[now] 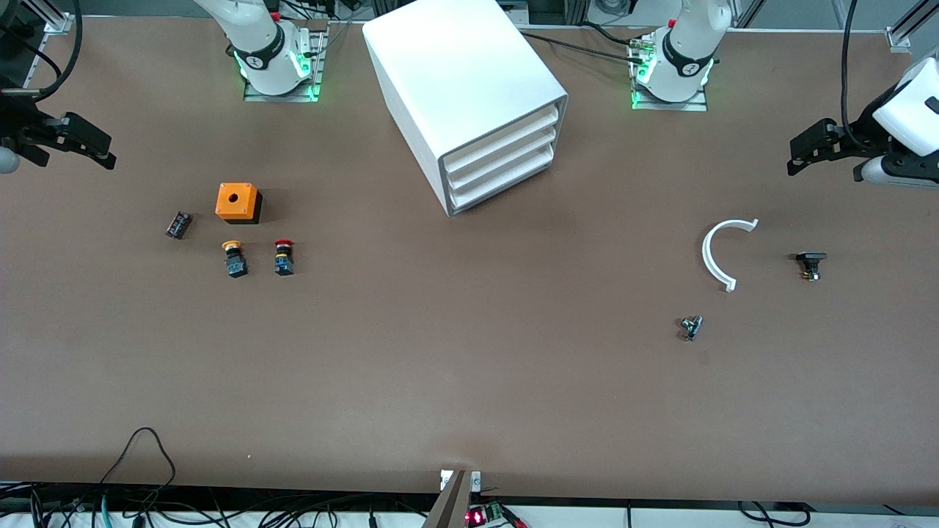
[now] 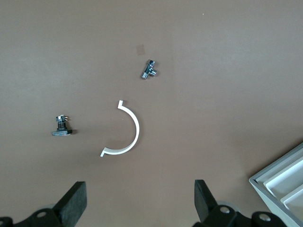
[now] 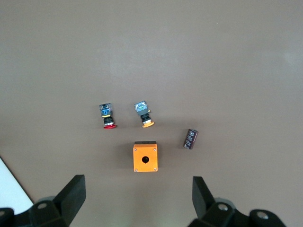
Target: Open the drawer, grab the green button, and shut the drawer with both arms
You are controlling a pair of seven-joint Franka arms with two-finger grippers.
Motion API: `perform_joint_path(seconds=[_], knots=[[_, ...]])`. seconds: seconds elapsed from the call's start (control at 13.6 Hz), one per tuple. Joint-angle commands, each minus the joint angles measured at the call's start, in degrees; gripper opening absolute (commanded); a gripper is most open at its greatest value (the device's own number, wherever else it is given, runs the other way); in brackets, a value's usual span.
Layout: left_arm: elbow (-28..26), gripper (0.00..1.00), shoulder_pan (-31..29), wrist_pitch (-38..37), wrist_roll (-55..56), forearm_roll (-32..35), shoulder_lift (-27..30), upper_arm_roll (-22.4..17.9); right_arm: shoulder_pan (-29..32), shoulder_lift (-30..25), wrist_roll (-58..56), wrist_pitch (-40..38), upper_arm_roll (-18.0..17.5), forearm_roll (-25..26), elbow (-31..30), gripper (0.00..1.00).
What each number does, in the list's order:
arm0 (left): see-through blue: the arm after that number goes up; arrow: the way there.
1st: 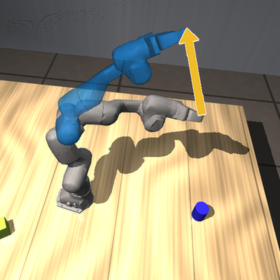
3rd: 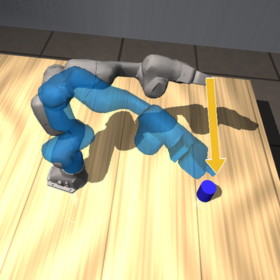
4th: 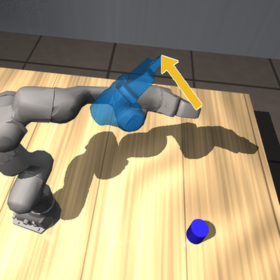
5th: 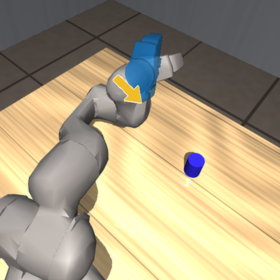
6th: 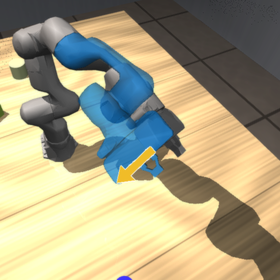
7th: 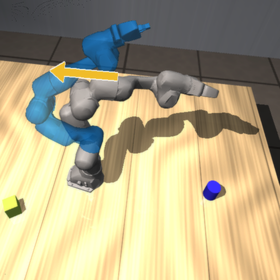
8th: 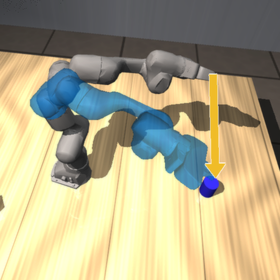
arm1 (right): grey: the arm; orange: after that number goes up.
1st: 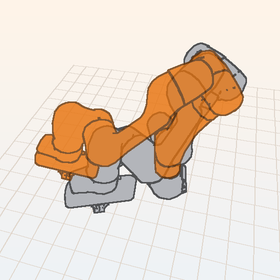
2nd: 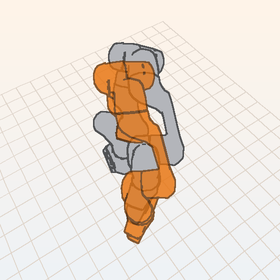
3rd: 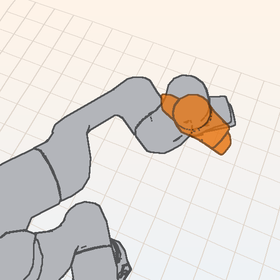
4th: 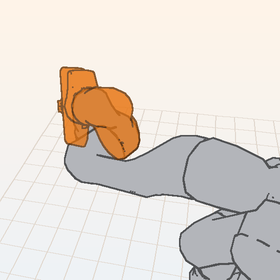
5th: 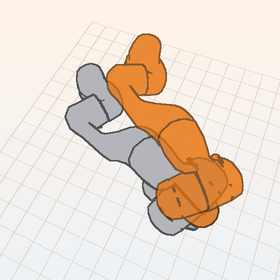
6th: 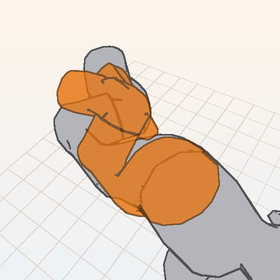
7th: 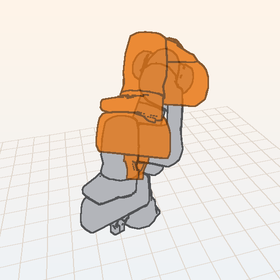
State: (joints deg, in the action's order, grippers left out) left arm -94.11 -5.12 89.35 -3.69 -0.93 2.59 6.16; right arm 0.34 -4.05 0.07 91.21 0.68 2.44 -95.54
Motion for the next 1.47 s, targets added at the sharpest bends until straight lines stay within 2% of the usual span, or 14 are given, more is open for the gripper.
perform_joint_path(seconds=[0.0,0.88,1.17,1.39], knots=[[1.3,1.0,0.11,-0.76,-1.23,0.66,-0.4,0.25,0.36,-0.34,-0.77,-0.51,-0.33,-0.59,0.36,1.0],[2.88,1.0,0.37,-1.98,-0.97,0.58,-1.8,0.34,0.36,-0.34,-0.77,-0.51,-0.33,-0.59,0.36,1.0],[3.67,1.0,0.9,-3.31,-1.32,0.49,-4.17,0.69,0.36,-0.34,-0.77,-0.51,-0.33,-0.59,0.36,1.0],[2.28,1.0,0.99,-3.48,-1.23,0.49,-8.81,2.71,0.36,-0.26,-0.77,-0.51,-0.33,-0.59,0.36,1.0]])
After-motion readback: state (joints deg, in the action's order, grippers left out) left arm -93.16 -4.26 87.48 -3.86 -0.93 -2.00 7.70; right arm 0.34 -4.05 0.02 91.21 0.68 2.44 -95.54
